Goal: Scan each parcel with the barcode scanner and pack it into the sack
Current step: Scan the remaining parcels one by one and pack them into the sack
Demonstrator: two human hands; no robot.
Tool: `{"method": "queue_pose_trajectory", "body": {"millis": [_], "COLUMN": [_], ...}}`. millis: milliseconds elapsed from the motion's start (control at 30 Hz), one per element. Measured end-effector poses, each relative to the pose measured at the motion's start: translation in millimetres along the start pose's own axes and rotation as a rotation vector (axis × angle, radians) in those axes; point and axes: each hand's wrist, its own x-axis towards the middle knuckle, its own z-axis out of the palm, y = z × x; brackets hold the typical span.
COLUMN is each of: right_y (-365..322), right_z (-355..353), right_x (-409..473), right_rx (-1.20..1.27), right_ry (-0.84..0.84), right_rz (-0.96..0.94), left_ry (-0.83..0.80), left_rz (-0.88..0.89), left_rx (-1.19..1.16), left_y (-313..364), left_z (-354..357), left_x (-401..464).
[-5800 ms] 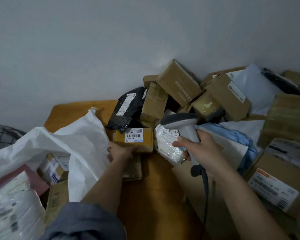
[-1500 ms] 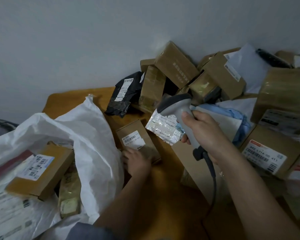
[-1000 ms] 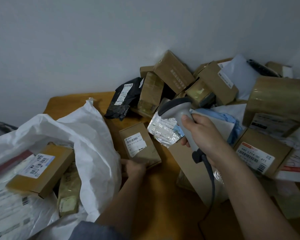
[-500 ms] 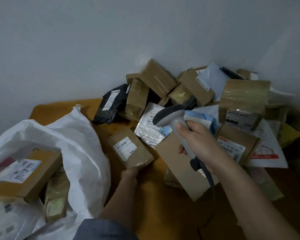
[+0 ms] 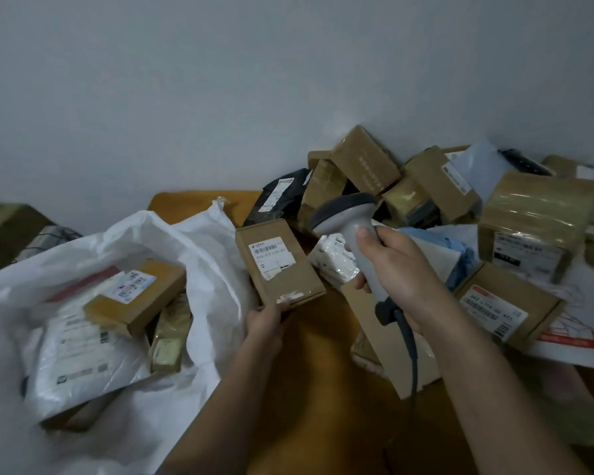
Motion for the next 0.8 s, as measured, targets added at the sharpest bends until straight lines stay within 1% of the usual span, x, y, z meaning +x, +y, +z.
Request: {"method": "queue_pose_trajectory", "body": {"millis": [133, 233, 533, 700, 800], "right_y": [-12, -20, -39, -50, -55], "right_z": [5, 5, -5, 4, 14], "right_x": [-17, -35, -88, -111, -121], "right_rx": [-0.03, -0.036, -0.003, 0.006, 0.017], "right_ry": [-0.024, -0.038, 0.031, 0.05, 0.05], "right_rz": [-0.083, -0.143, -0.212, -0.238, -0.242], "left_ry": [-0.018, -0.018, -0.057, -0.1, -0.13], "left_rz": [0.103, 0.145, 0.169, 0.179, 0.217], "left_rx": [-0.023, -0.032, -0.037, -0.034, -0.062], "left_y": [3, 6, 8, 11, 18], "left_z": [-10, -16, -15, -26, -37], "left_x": [-24, -37, -61, -74, -80]}}
